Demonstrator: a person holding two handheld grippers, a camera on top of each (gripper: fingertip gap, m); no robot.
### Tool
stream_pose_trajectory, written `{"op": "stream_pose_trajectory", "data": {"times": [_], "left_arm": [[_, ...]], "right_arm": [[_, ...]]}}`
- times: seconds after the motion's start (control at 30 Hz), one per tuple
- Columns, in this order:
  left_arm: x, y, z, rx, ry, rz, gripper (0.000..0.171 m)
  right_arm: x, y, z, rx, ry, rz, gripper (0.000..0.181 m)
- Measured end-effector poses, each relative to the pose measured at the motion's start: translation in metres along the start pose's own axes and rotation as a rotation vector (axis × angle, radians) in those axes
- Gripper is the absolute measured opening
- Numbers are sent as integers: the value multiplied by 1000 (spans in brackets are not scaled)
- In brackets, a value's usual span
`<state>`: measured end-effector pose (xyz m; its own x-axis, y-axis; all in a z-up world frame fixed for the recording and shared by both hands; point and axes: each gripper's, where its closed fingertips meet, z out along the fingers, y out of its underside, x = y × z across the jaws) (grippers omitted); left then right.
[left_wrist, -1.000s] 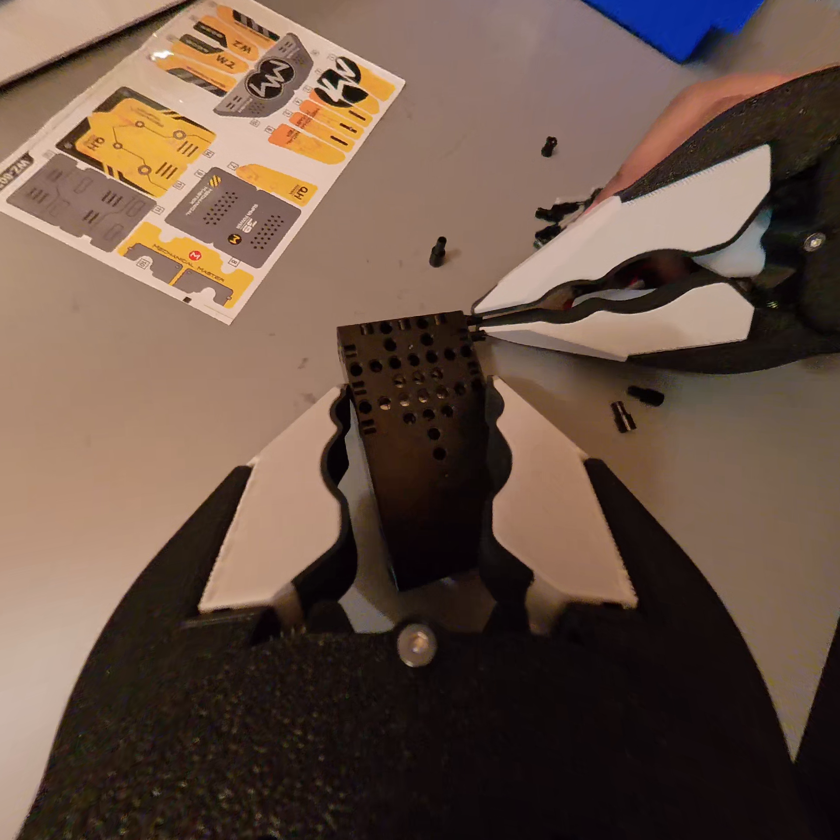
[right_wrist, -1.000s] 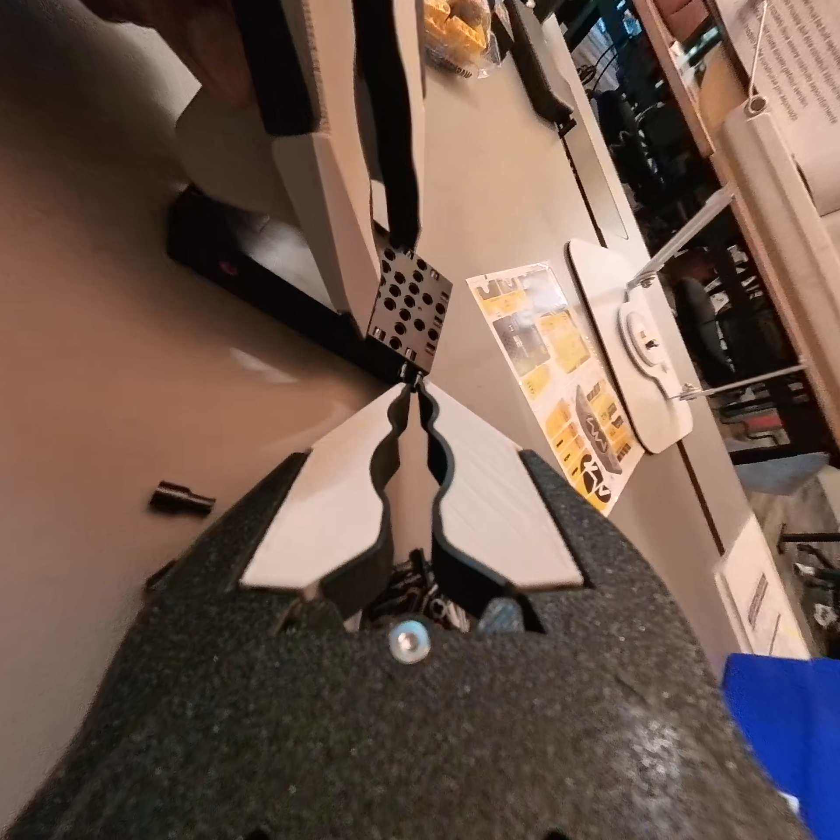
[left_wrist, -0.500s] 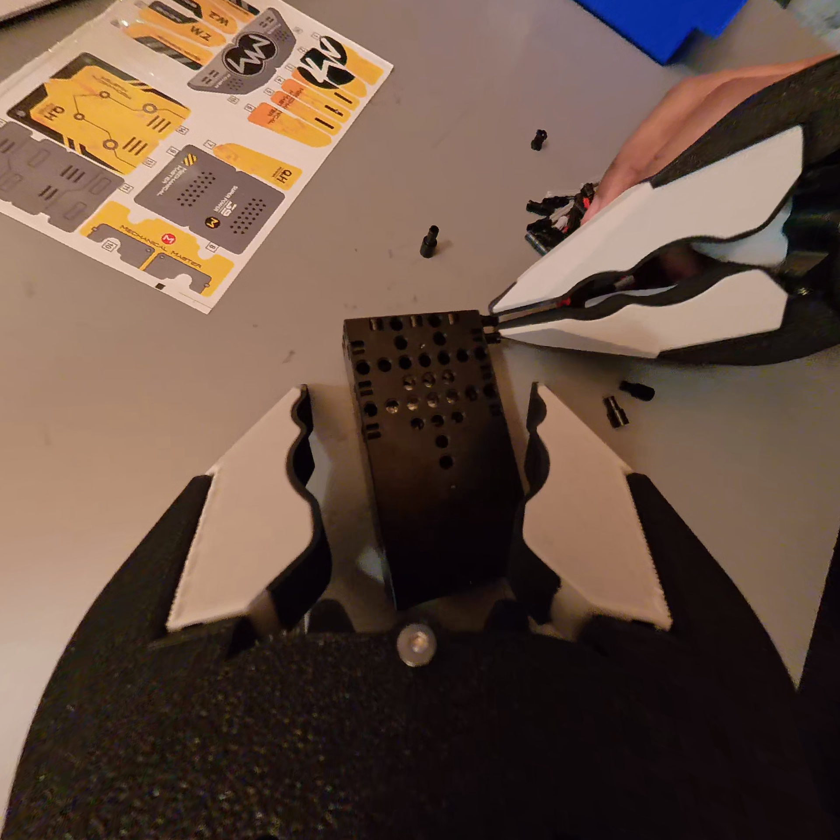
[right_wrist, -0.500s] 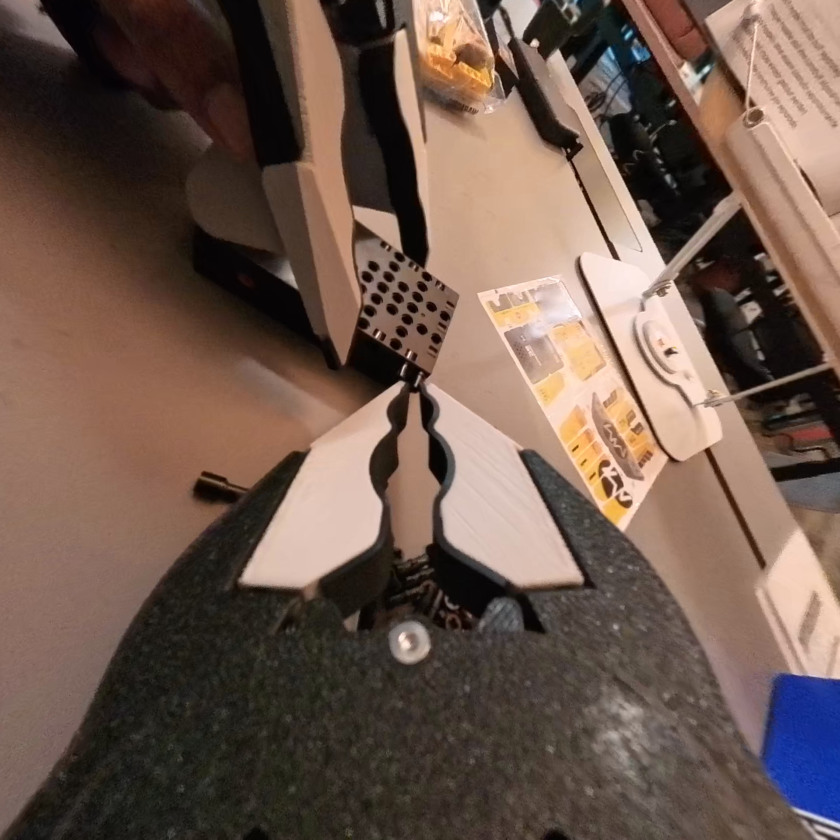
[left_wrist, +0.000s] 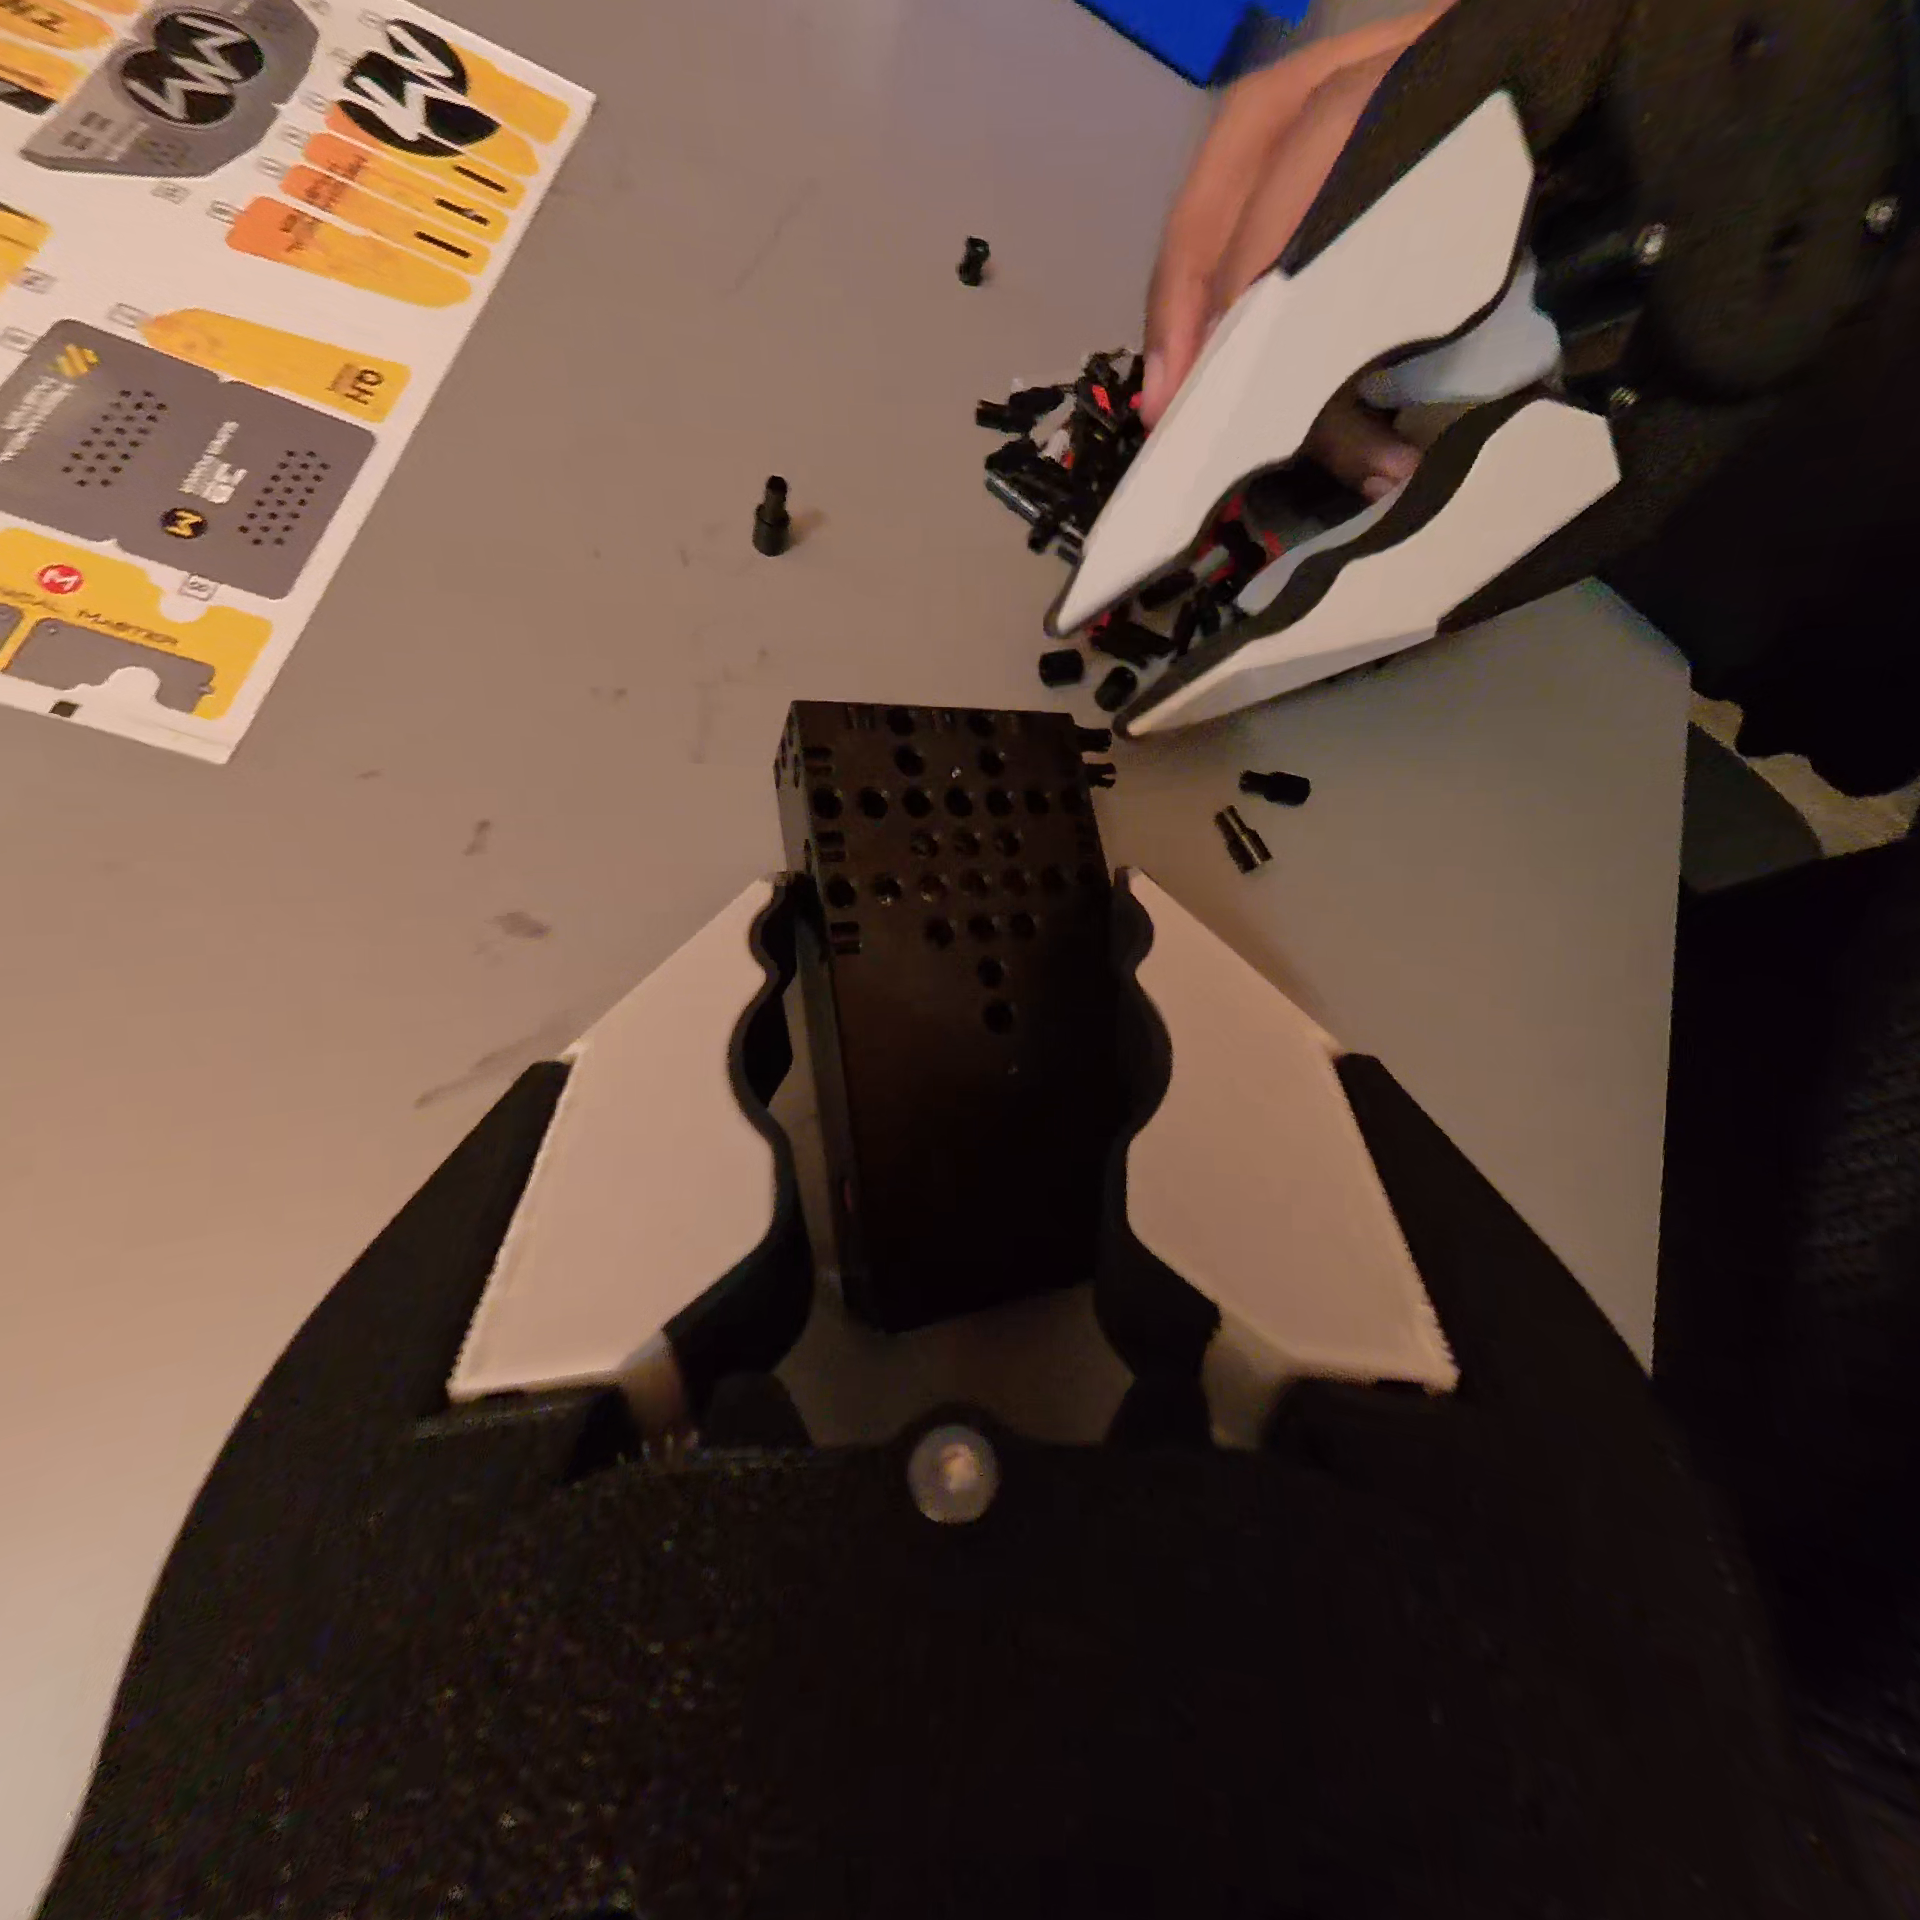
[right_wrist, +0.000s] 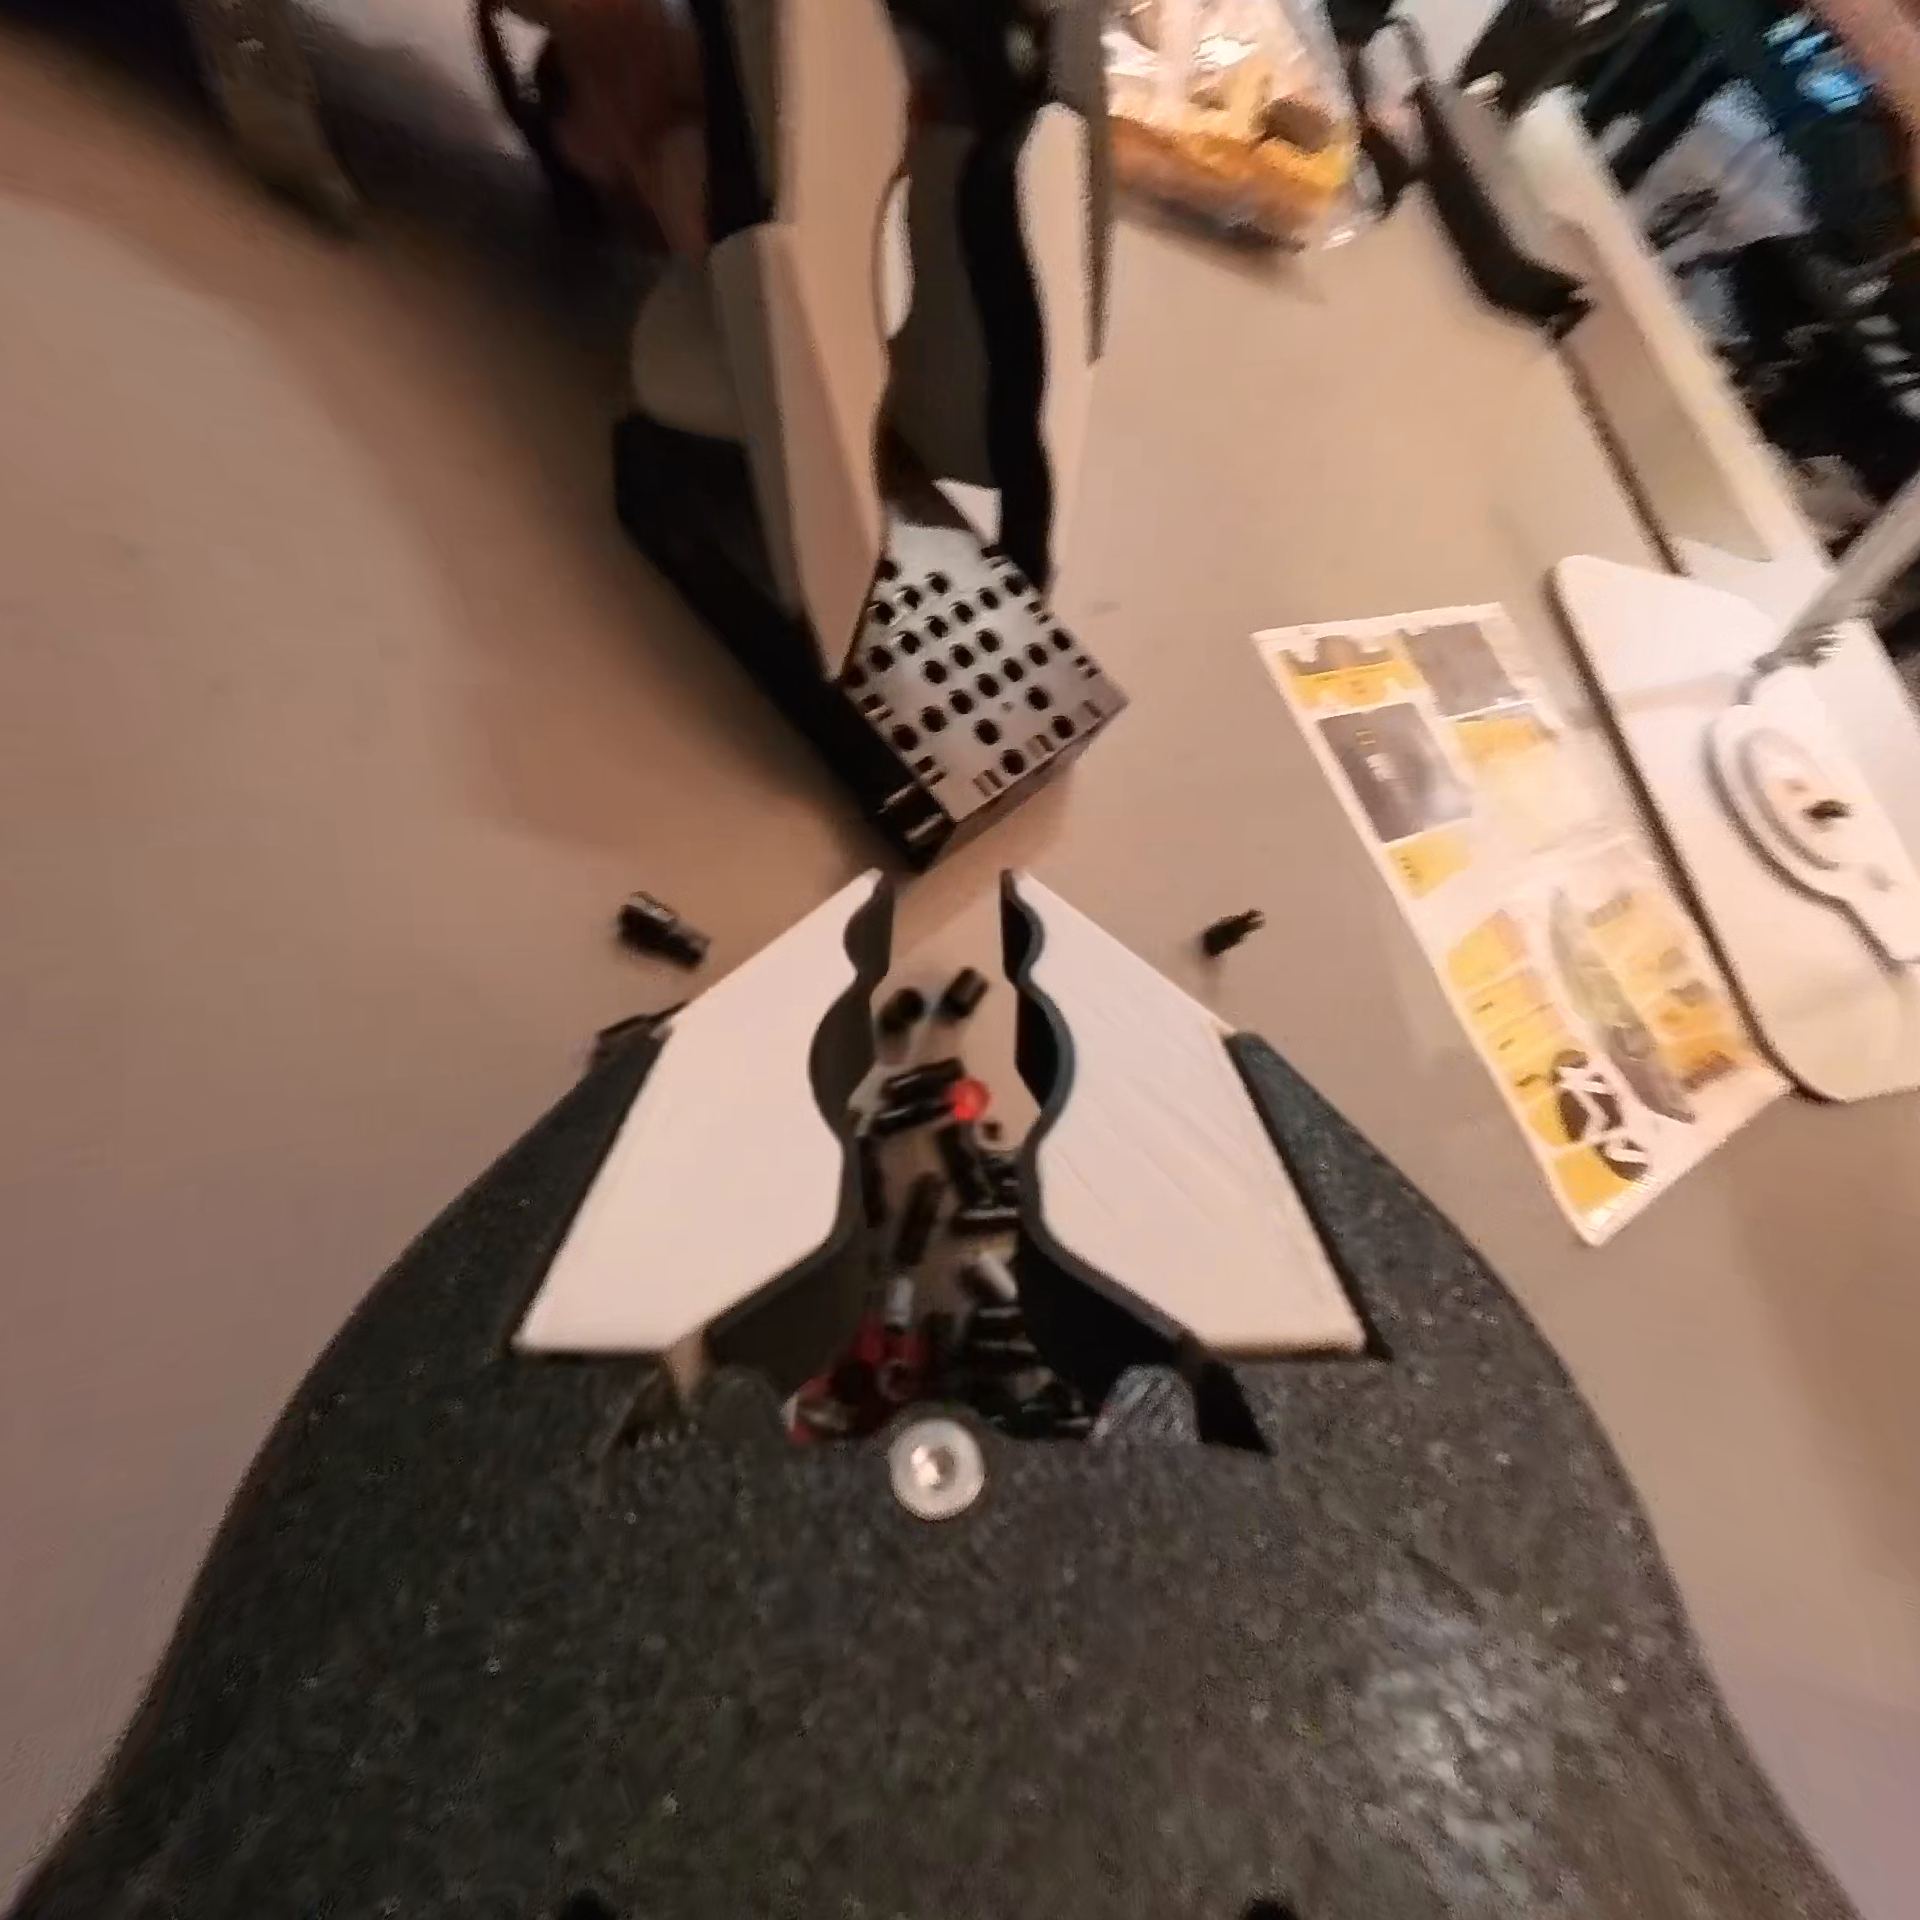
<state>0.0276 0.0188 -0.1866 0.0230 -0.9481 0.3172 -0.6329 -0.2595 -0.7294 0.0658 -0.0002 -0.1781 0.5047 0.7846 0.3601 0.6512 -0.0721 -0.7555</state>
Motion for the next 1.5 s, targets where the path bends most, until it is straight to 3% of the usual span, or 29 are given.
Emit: {"op": "stream_pose_trajectory", "data": {"times": [0.1, 0.33, 0.93, 1.5], "left_arm": [[8, 2, 1, -17, 42, 30, 61], [17, 6, 3, -37, 90, 64, 61], [32, 8, 7, -84, 155, 123, 58], [32, 8, 9, -91, 130, 128, 59]], "right_arm": [[-18, -1, 0, -8, -89, -10, 21], [-20, -7, -3, 20, -100, -14, 21], [-42, -7, -7, -24, -367, -22, 16], [-40, -7, -6, -42, -422, -51, 15]]}}
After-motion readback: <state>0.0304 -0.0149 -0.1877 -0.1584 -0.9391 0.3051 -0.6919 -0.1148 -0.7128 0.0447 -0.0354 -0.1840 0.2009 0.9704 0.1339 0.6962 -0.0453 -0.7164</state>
